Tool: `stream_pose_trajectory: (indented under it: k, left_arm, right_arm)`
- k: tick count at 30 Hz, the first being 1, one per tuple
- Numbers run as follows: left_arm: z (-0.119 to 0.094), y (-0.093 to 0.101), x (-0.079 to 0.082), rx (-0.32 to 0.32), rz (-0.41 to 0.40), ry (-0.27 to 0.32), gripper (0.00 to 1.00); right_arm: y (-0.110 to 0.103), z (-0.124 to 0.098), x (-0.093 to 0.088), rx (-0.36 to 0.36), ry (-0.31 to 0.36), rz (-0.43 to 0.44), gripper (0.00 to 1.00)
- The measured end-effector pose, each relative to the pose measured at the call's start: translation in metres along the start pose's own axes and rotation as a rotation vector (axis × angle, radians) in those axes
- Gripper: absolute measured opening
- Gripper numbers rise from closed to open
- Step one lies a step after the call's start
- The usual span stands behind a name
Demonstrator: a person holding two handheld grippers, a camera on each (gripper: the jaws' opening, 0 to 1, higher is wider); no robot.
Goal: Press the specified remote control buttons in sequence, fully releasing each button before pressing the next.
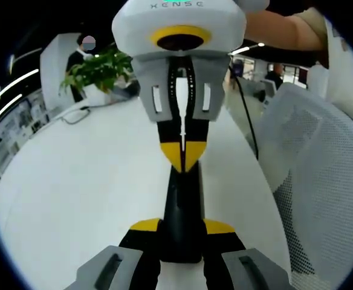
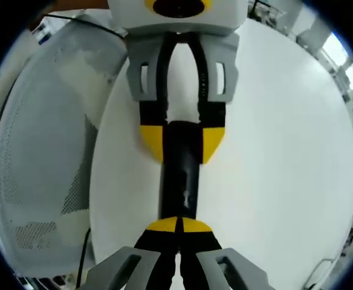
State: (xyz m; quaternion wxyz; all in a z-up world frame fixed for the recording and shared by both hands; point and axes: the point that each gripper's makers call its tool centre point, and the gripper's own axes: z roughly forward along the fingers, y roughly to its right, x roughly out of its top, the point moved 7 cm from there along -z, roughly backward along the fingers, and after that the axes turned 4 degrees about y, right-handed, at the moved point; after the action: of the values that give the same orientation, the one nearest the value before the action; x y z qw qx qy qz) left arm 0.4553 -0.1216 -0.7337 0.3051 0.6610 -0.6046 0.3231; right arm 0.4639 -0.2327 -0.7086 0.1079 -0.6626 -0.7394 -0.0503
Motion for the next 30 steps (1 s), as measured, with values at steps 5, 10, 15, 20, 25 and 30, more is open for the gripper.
stream_pose_trajectory:
  k: [5, 10, 15, 20, 25, 30]
  left_arm:
    - [0.0000, 0.0002, 0.0002, 0.000, 0.000, 0.000, 0.24]
    - [0.0000, 0.0001, 0.0003, 0.000, 0.001, -0.001, 0.24]
    - [-0.0006, 0.0013, 0.0011, 0.000, 0.001, -0.002, 0.24]
    - [-0.0004, 0.0009, 0.0009, 0.000, 0.000, -0.002, 0.24]
    - [0.0003, -0.0006, 0.0001, 0.001, 0.000, -0.001, 0.24]
    - [0.0002, -0.0003, 0.0001, 0.000, 0.001, -0.002, 0.24]
  right_arm:
    - [-0.0023, -0.0011, 0.0008, -0.001, 0.004, 0.002, 0.00]
    - [0.0003, -0.0001, -0.0009, 0.000, 0.006, 0.004, 0.00]
    - [0.0017, 0.0002, -0.0020, -0.001, 0.007, -0.003, 0.00]
    - [0.0014, -0.0002, -0.0026, -0.001, 0.015, 0.000, 0.00]
    - [0.0015, -0.0003, -0.0027, 0.000, 0.019, 0.000, 0.00]
    - [0.0028, -0.0019, -0.0040, 0.000, 0.018, -0.001, 0.00]
